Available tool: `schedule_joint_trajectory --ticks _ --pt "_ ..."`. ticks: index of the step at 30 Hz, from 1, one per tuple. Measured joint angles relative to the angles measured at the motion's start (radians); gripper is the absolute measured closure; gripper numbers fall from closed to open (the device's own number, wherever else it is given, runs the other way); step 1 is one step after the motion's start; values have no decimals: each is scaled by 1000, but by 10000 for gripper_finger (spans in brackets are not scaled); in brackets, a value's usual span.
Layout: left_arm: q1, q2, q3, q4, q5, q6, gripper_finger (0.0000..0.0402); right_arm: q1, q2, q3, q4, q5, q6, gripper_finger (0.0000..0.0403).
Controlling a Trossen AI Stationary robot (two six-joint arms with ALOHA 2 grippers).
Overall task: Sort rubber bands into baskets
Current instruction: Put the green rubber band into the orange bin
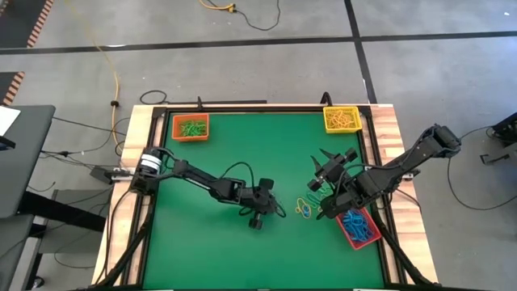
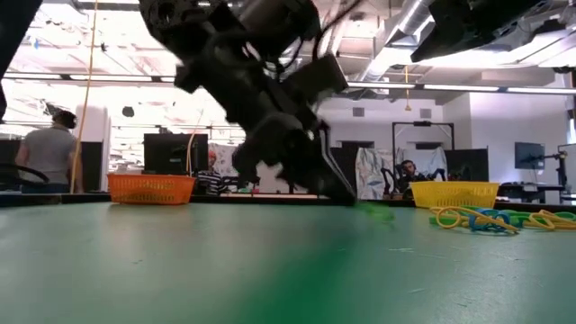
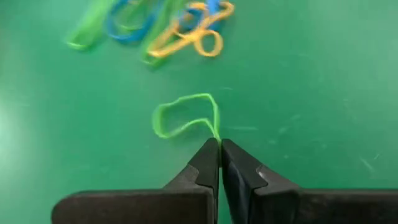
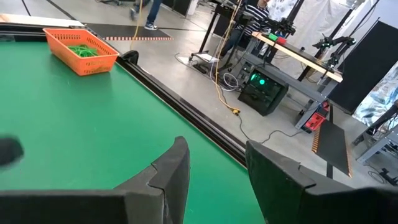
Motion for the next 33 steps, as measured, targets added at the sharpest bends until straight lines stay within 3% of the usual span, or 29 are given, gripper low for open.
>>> schedule_joint_trajectory --ticks 10,19,25,33 --pt "44 -216 0 -319 -247 39 401 0 0 0 0 -1 0 212" --pt "177 -369 0 -698 -431 -38 401 0 0 -1 -6 -16 -1 212" --pt "309 -487 -55 -808 -450 -85 401 0 0 -1 -11 -18 -2 212" --pt "486 -662 -183 -815 -422 -112 401 0 0 -1 -15 -28 -2 212"
